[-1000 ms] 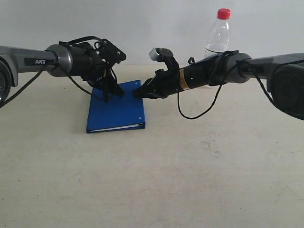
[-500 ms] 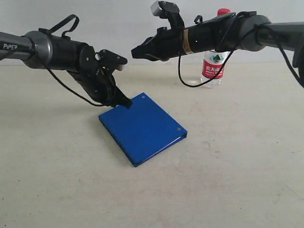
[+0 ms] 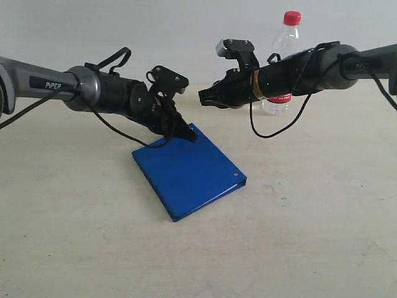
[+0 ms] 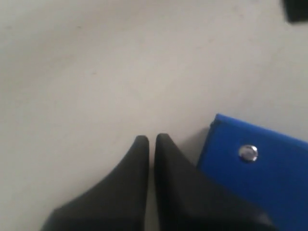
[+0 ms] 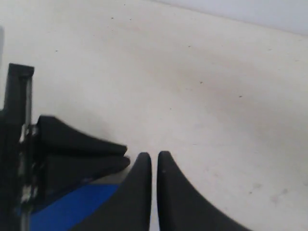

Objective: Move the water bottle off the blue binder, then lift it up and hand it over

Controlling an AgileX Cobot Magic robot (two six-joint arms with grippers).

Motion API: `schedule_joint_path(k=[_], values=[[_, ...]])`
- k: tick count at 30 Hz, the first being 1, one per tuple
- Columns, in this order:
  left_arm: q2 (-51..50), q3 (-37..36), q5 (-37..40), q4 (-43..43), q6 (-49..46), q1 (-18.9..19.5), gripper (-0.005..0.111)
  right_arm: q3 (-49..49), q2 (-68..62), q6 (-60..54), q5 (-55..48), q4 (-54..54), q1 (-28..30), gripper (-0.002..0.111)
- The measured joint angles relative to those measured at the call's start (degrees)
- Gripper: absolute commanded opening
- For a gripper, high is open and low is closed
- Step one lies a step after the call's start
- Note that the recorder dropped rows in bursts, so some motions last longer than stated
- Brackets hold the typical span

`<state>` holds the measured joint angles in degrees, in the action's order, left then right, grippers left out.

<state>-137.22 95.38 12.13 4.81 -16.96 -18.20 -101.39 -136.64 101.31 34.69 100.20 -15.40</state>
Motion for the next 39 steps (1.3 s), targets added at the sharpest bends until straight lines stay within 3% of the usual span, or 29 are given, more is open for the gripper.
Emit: schedule_joint_path(k=[2,5,11,18,24,33,37,39], values=[[0.33,0.38,2.83,0.00,-3.61,-2.96,0.005,0.00,0.00,-0.18,-2.53,0.14,0.03,0.000],[1.02,0.48,4.90,1.01,-3.13,-4.44,0.005,0.39,0.00,-1.23,-1.42,1.50,0.93,0.000],[4.58,-0.54,7.44,0.60,1.21,-4.88,0.005,0.39,0.12,-2.22,1.71,1.06,1.15,0.000],[18.16,-4.10,4.38,0.35,5.41,-3.24,0.005,0.39,5.87,-2.12,3.53,0.12,2.66,0.000],[30.47,-17.43,-5.86,0.21,8.24,-1.71,0.005,8.33,14.51,-8.60,9.60,-0.64,5.88,0.000],[48.85,-46.61,-24.70,0.34,11.54,-1.71,0.005,32.80,26.79,-29.34,-6.91,-5.08,6.39,0.000],[52.35,-55.36,-26.10,0.34,11.90,-1.71,0.005,38.05,27.74,-25.49,-4.07,-5.82,6.48,0.001],[52.50,-57.37,-25.94,0.34,12.03,-1.71,0.007,39.84,27.83,-21.11,-1.94,-3.37,6.48,0.009]])
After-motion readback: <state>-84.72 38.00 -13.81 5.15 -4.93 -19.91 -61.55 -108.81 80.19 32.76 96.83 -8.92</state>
